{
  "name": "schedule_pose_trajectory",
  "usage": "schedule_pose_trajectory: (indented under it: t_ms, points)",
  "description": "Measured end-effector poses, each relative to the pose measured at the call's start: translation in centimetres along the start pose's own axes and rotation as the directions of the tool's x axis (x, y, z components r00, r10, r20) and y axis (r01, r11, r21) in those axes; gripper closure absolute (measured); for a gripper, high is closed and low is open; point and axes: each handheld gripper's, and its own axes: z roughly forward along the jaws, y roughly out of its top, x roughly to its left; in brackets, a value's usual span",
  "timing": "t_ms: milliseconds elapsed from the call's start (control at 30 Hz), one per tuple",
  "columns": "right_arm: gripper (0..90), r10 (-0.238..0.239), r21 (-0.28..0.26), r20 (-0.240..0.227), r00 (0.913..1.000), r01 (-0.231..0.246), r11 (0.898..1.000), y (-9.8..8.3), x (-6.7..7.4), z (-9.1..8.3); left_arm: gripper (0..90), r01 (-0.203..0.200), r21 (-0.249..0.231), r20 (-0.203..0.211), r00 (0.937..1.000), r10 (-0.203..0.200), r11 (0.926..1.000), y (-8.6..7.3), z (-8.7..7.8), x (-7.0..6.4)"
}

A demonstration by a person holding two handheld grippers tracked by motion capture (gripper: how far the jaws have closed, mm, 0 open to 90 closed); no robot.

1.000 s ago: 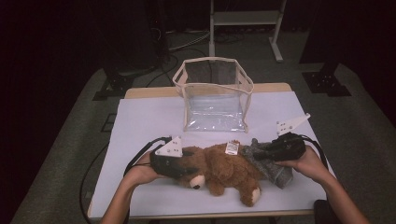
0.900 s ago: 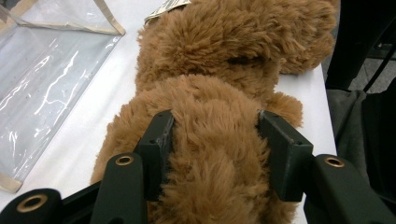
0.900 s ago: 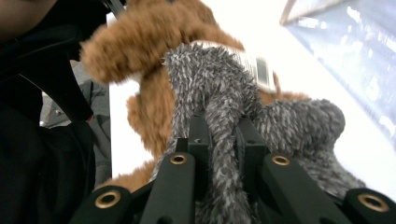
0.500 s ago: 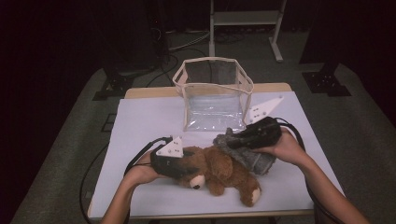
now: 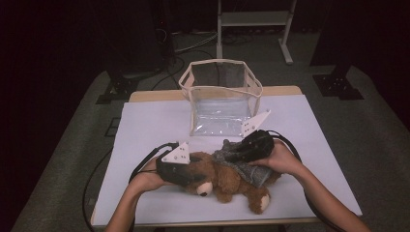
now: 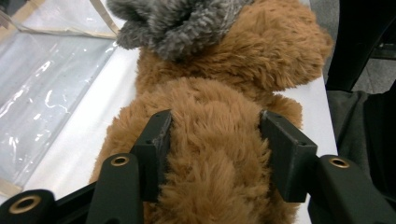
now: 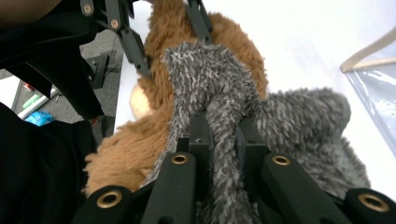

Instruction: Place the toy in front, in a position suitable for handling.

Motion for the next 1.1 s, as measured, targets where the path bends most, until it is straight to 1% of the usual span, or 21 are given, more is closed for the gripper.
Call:
schedule_pose_trajectory:
  t_ms: [67,100,167,200,233,267,333,400,467,533,600,633,700,767,800,833,900,967,1033,1067,1100]
  points:
    - [79.6,0.01,-0.008,-0.001,1.0,-0.01,1.0,-0.5,0.1,-0.1,41.4,0.013,-0.008,-0.005,0.9999,-0.013,0.9999,0.0,-0.3,0.0]
    - [79.6,0.015,-0.013,0.002,0.9999,-0.014,1.0,-0.8,0.1,-0.2,37.0,0.02,-0.014,-0.011,0.9997,-0.02,0.9997,0.0,-0.4,0.0]
    - [79.6,0.012,-0.021,0.002,0.9999,-0.012,1.0,-1.2,0.2,-0.3,28.7,0.059,-0.016,-0.038,0.9975,-0.059,0.9981,-0.2,-0.8,0.2]
    - [79.6,0.019,-0.027,0.004,0.9998,-0.018,0.999,-1.3,0.3,-0.4,25.5,0.085,-0.01,-0.06,0.9945,-0.085,0.9963,-0.4,-1.1,0.4]
    - [79.6,0.02,-0.033,0.003,0.9998,-0.02,0.999,-1.5,0.4,-0.6,22.6,0.104,-0.013,-0.063,0.9925,-0.105,0.9945,-0.7,-1.3,0.6]
    - [79.6,0.022,-0.035,0.004,0.9998,-0.022,0.999,-1.7,0.4,-0.7,22.4,0.119,-0.021,-0.055,0.9913,-0.12,0.9927,-1.1,-1.4,0.6]
    - [79.6,0.027,-0.04,0.006,0.9996,-0.027,0.999,-2.0,0.5,-0.9,23.5,0.131,-0.026,-0.042,0.9904,-0.132,0.9911,-1.5,-1.4,0.6]
    - [79.5,0.03,-0.03,0.002,0.9996,-0.03,0.999,-2.2,0.6,-1.2,31.0,0.12,-0.029,-0.028,0.9922,-0.121,0.9923,-1.9,-1.2,0.4]
    - [79.2,0.031,-0.016,0.004,0.9995,-0.031,0.999,-1.8,0.8,-1.6,38.4,0.105,-0.034,-0.021,0.9942,-0.105,0.9939,-2.1,-0.9,0.2]
    - [79.0,0.017,-0.016,0.011,0.9998,-0.017,1.0,-1.2,1.1,-2.3,42.2,0.086,-0.044,-0.022,0.996,-0.087,0.9953,-2.2,-0.8,0.1]
    - [79.0,-0.002,-0.031,0.018,0.9998,0.002,1.0,0.0,1.5,-3.0,44.4,0.077,-0.05,-0.018,0.9968,-0.078,0.9957,-2.2,-0.7,0.1]
    - [79.0,-0.009,-0.042,0.024,0.9997,0.01,0.999,0.7,1.7,-3.3,44.8,0.078,-0.05,-0.015,0.9968,-0.079,0.9957,-2.1,-0.6,0.1]
    - [78.9,-0.044,-0.053,0.026,0.9987,0.045,0.998,2.6,2.0,-3.4,45.1,0.069,-0.052,-0.012,0.9975,-0.07,0.9962,-1.9,-0.4,0.1]
    - [78.8,-0.072,-0.05,0.011,0.9974,0.072,0.996,4.0,2.2,-3.0,45.7,0.057,-0.056,-0.002,0.9983,-0.058,0.9968,-1.8,-0.1,0.0]
    - [78.8,-0.091,-0.038,0.001,0.9959,0.091,0.995,5.0,2.1,-2.3,45.7,0.057,-0.055,-0.004,0.9984,-0.057,0.9969,-1.7,-0.1,0.0]
    - [78.8,-0.1,-0.031,-0.009,0.9949,0.1,0.994,5.5,2.0,-1.7,45.7,0.056,-0.055,-0.003,0.9984,-0.056,0.9969,-1.7,0.0,0.0]
    - [78.9,-0.108,0.012,-0.032,0.9936,0.108,0.994,6.5,1.7,0.4,45.6,0.057,-0.063,-0.007,0.9983,-0.058,0.9964,-1.8,0.0,0.0]
    - [78.9,-0.099,0.063,-0.045,0.994,0.102,0.993,6.3,1.3,2.1,45.4,0.056,-0.068,-0.009,0.9984,-0.056,0.9961,-2.0,-0.2,0.0]
    - [79.1,-0.077,0.114,-0.06,0.9952,0.084,0.99,5.1,0.8,3.7,41.9,0.068,-0.076,-0.015,0.9975,-0.07,0.9948,-2.3,-0.4,-0.1]
    - [79.1,-0.067,0.113,-0.063,0.9958,0.073,0.991,4.5,0.6,4.0,38.6,0.077,-0.078,-0.021,0.9966,-0.079,0.994,-2.4,-0.5,0.0]
    - [79.3,-0.042,0.09,-0.07,0.9966,0.049,0.995,3.9,0.5,4.0,34.9,0.1,-0.088,-0.029,0.9943,-0.103,0.991,-2.4,-0.6,0.1]
